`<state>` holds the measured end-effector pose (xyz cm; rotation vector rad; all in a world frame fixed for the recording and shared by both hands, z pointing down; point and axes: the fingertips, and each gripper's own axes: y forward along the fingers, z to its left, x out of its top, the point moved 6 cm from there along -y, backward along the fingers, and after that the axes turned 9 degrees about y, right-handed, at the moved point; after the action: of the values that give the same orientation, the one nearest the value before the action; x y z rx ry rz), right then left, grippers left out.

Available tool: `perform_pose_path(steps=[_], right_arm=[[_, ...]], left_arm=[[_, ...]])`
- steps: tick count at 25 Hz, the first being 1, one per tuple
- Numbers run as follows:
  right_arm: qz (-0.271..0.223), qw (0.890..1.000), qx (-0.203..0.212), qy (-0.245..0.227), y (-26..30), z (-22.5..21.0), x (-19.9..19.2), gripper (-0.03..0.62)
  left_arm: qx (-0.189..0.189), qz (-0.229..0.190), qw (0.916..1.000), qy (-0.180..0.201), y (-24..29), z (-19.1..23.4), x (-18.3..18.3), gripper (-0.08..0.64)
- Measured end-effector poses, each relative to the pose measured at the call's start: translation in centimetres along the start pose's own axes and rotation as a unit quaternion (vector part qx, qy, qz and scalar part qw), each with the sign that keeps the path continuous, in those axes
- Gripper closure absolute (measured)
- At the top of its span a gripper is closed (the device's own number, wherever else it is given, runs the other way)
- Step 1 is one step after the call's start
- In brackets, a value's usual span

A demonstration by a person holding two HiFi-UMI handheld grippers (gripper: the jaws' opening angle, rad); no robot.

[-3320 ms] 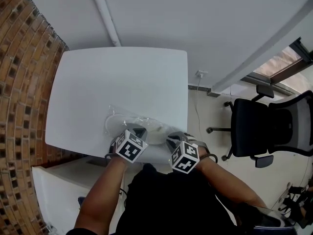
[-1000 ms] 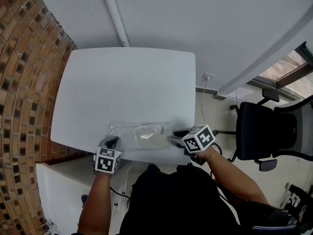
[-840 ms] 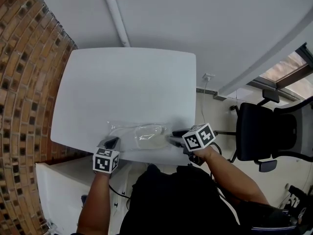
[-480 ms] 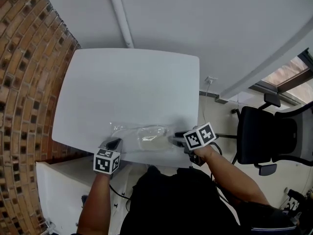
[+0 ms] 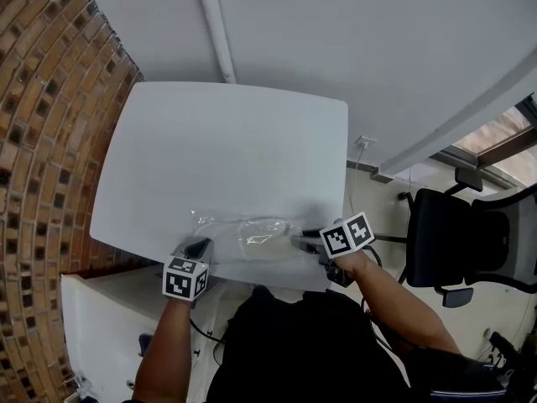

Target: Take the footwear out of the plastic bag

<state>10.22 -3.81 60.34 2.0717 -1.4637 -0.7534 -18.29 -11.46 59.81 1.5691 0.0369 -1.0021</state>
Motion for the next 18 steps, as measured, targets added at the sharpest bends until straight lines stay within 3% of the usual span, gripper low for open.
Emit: perform_pose_path(steps=[6, 10, 18], right_arm=[[-0.048, 0.998, 0.046, 0.004, -1.6, 0.9, 1.3, 0.523], [-0.066, 0.997, 0.043, -0.007, -2.2, 1.0, 1.8, 0.529], [-0.091, 0.994, 0.064, 0.024, -4.6, -0.3, 2.8, 0.538]], left_arm=[[0.016, 0.004, 0.9997, 0.016, 0.0, -0.1, 0.2, 0.552], [0.02, 0.011, 0.9993, 0.029, 0.1, -0.1, 0.5, 0.552], [0.047, 0.038, 0.9969, 0.051, 0.3, 0.5, 0.2, 0.552]])
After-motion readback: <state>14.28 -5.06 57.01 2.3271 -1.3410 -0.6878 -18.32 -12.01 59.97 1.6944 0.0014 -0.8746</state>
